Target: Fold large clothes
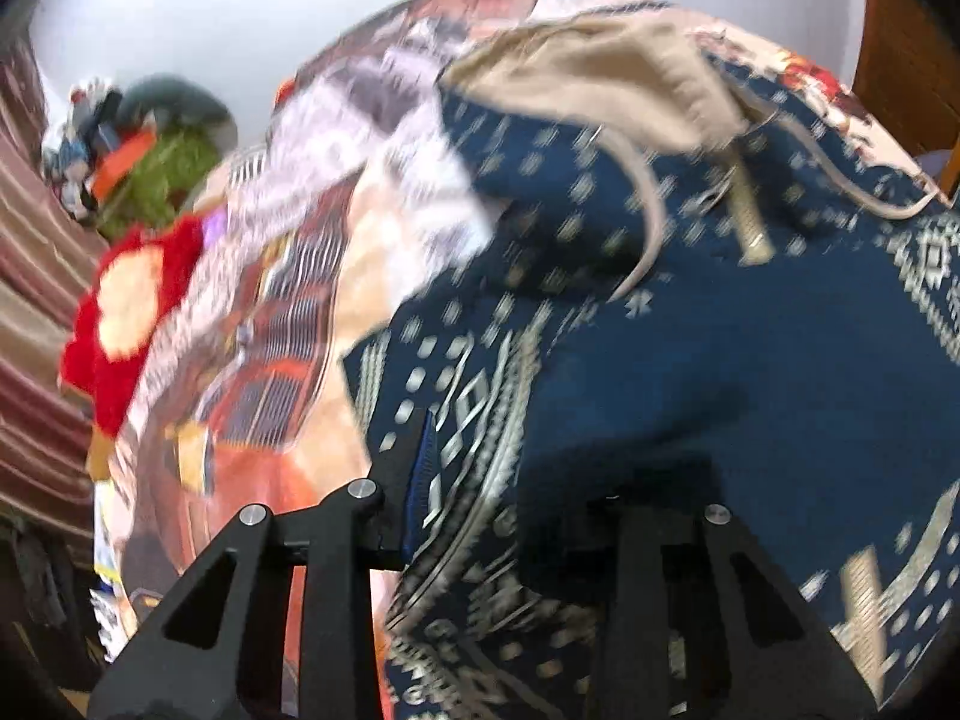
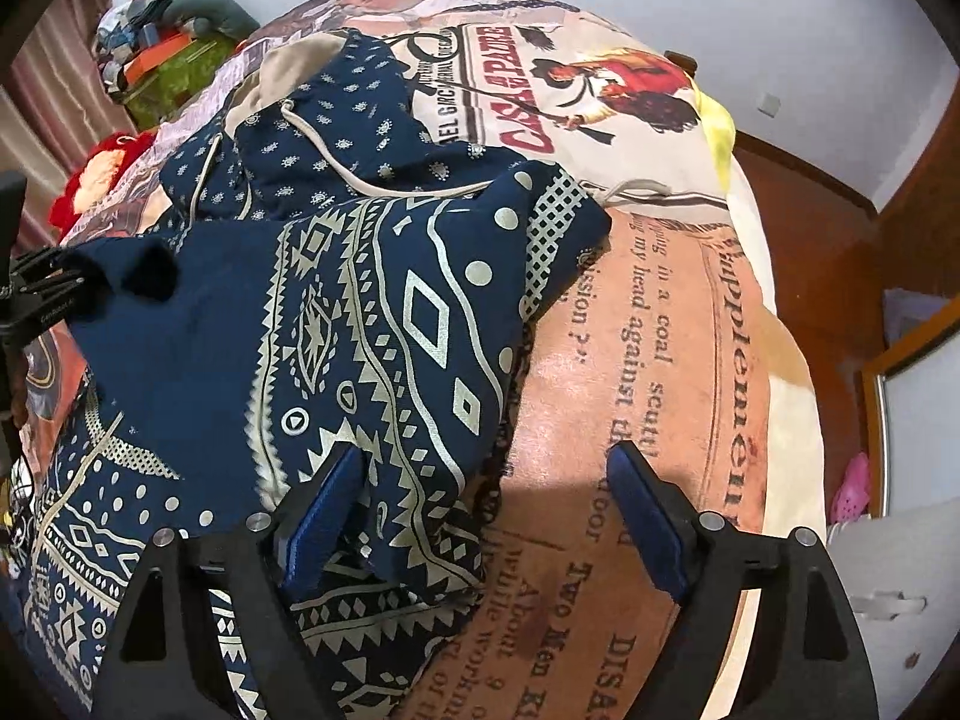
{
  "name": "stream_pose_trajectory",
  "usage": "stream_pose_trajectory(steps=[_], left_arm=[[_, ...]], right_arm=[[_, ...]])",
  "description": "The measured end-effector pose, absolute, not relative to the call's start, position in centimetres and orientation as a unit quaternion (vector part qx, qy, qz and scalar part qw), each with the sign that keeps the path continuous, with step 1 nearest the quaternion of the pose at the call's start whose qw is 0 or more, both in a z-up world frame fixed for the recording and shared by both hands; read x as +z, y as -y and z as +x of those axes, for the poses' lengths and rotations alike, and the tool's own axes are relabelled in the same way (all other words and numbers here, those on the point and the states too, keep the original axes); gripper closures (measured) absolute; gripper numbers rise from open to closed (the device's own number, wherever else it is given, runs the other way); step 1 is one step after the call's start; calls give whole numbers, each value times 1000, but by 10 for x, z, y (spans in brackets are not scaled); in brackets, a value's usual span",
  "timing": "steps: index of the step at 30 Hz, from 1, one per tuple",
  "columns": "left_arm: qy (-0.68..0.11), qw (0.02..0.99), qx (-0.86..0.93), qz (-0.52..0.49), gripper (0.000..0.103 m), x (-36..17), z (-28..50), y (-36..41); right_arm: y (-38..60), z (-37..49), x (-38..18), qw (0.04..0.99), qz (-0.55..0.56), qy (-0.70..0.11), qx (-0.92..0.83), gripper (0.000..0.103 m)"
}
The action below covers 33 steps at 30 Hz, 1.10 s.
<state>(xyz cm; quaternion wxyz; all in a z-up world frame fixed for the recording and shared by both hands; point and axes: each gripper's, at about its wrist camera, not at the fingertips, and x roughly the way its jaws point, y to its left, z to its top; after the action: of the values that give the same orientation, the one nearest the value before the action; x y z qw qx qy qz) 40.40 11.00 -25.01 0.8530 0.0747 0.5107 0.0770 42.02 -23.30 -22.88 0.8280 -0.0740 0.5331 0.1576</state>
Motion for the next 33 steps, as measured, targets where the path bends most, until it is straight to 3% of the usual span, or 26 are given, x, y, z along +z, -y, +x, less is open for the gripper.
stream_pose_trajectory(steps=[3,5,9,17,21,29,33], left_arm=[[-528,841,81,82,56,-267,392,-122],[-537,834,94,85,56,-277,387,-131],[-556,827,84,23,46,-287,378,-157],[-519,853,65,5,43,-243,364,-172],[-498,864,75,-3,30,-226,362,-175],[-564,822,77,-24,29,-277,359,-181],[-557,827,72,-36,29,-268,362,-181]], right_arm=[[230,420,-230,827,-77,-535,155,16],[227,420,-230,827,-85,-535,151,16],[226,421,-231,826,-90,-536,149,16],[227,423,-212,835,-69,-529,136,16],[221,428,-196,847,-63,-510,137,16],[211,437,-227,829,-84,-539,126,16],[215,438,-214,835,-78,-530,127,16]])
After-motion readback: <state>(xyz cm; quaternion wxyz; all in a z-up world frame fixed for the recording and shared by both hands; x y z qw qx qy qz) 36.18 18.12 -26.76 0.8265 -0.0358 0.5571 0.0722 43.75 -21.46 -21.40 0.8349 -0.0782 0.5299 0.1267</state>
